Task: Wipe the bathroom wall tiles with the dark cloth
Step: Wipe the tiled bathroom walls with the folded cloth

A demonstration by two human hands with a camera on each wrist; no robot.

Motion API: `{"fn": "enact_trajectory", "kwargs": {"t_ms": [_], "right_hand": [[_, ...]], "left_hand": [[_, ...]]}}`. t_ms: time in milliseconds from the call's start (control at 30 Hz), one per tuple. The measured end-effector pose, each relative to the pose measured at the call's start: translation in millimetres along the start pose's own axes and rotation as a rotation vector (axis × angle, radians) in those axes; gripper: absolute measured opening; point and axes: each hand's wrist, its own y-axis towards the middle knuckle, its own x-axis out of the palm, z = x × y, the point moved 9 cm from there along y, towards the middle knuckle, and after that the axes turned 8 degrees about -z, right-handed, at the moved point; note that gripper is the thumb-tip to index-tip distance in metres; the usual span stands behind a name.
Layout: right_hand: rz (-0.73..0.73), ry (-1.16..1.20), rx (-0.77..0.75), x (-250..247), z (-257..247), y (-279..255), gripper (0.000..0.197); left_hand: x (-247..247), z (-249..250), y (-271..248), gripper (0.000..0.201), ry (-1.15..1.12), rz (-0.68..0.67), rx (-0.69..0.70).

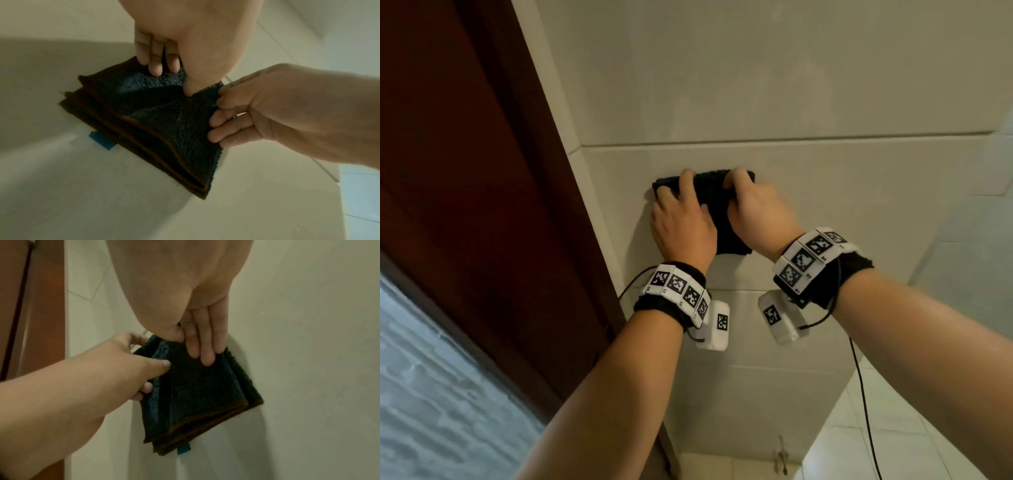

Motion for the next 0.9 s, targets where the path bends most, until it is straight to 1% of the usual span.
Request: {"fn": "enact_trajectory", "kwargs": {"t_ms": [267,333,400,467,533,600,767,900], "right_hand": [[0.155,0.051,0.147,-66.1,51.8,-15.9,0.021],[0.195,0.095,0.159,-80.1,57.7,-23.7,0.024],[0.243,0.122,0.140,-93.6,58.9,-31.6,0.028],[0.237,0.106,0.140,-100.9,61.6,-37.0,0.029],[0.176,0.048,0.172,-104.9,65.2,-39.9,0.024],[0.144,0.039,0.205,-114.7,68.7,-43.2,0.016],[0.195,0.031,0.202,-156.7,62.2,-53.8,0.013],[0.216,0.000,0.184,-183.9,55.7,-65.1,0.015]], "left_hand": [[-8.2,80.3,7.1,0.049,-0.003,-0.033,0.145],[-10.5,94.9,9.2,0.042,-0.016,-0.053,0.161],[-13.4,105.7,13.9,0.030,-0.035,-0.087,0.178],[-16.5,114.3,18.2,0.021,-0.068,-0.136,0.202],[-21.0,123.1,19.8,0.018,-0.103,-0.171,0.229],[-28.2,134.4,19.1,0.017,-0.120,-0.186,0.256],[-55.5,162.6,18.2,0.017,-0.120,-0.155,0.293],[-77.1,180.9,12.3,0.016,-0.074,-0.119,0.274]]}}
